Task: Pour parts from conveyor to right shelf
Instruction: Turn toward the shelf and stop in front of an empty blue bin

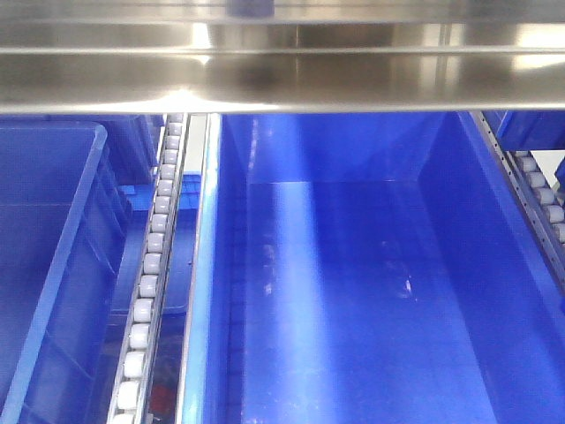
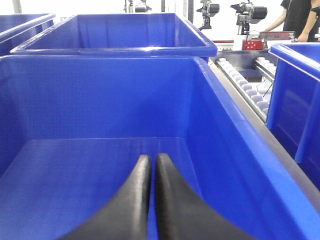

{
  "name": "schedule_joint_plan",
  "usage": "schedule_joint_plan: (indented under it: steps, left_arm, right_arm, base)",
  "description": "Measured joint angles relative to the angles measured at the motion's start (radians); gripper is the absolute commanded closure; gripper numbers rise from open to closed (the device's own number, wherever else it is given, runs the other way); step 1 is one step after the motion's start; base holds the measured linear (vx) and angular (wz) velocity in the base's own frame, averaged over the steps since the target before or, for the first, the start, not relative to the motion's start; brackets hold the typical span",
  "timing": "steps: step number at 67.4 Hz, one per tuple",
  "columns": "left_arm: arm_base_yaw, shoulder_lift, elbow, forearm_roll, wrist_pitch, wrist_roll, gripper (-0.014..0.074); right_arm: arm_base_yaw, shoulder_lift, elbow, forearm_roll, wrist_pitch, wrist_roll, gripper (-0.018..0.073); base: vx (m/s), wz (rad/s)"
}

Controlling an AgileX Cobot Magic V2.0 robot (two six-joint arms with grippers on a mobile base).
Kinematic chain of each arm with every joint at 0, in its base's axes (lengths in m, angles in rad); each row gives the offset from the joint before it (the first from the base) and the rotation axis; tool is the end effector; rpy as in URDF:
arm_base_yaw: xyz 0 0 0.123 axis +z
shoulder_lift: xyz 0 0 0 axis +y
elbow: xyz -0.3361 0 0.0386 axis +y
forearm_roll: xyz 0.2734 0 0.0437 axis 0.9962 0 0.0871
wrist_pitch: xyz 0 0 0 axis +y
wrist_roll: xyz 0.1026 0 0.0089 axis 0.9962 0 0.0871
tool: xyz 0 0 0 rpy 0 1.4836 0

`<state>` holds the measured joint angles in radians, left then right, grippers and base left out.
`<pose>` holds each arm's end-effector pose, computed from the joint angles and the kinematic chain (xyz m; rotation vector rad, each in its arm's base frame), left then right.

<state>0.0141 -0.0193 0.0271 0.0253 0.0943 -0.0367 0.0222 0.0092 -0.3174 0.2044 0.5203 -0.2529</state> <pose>0.0399 0.0008 0.1951 -0.0222 1.5855 0.0039 0.0131 0.0107 0.2774 -0.1576 1.6789 0.0456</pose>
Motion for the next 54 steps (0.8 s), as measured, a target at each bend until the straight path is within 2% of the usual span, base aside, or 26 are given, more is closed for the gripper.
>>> schedule_joint_plan:
  steps: [54]
  left_arm:
    - [0.0,0.0,0.0,0.0,0.0,0.0,0.0603]
  right_arm:
    - [0.0,0.0,0.0,0.0,0.0,0.0,0.0512]
  base:
    - [0.0,0.0]
